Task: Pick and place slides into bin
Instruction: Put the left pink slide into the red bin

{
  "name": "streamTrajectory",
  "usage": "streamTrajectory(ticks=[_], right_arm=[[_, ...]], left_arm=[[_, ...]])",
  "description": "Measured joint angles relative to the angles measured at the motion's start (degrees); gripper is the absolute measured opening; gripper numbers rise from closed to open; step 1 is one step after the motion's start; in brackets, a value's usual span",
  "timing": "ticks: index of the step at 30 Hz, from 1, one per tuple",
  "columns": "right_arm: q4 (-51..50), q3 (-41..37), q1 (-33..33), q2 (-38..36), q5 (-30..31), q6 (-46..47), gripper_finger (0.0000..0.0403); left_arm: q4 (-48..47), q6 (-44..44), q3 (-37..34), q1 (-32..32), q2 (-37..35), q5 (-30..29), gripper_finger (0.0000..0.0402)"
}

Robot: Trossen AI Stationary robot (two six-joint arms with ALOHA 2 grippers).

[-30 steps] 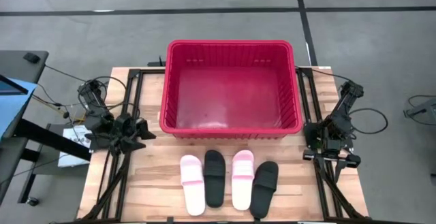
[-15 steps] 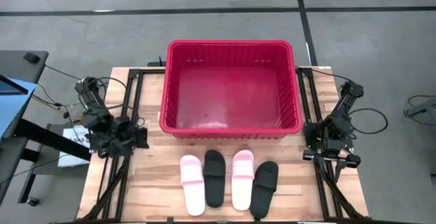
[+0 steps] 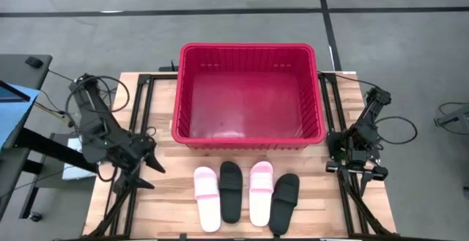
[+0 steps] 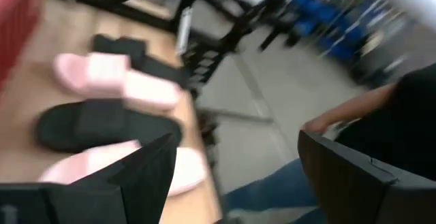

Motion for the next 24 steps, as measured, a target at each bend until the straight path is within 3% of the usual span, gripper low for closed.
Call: streamTrajectory(ticks=[6, 11, 19, 24], right_arm=[[0.0, 0.0, 0.0, 0.0, 0.0, 0.0, 0.0166], [0.0, 0.0, 0.0, 0.0, 0.0, 0.0, 0.0166], [0.0, 0.0, 0.0, 0.0, 0.0, 0.0, 0.0166], [0.0, 0.0, 0.0, 0.0, 0.0, 0.0, 0.0166]], left_arm=[[-17.0, 1.3, 14.0, 0.0, 9.1, -4.9, 0.0297], [-25.3, 2.2, 21.2, 0.0, 14.8, -10.6, 0.0297], [-28.2, 2.2, 22.3, 0.0, 18.0, -16.1, 0.0297], [-28.1, 2.6, 22.3, 0.0, 18.9, -16.5, 0.0297]])
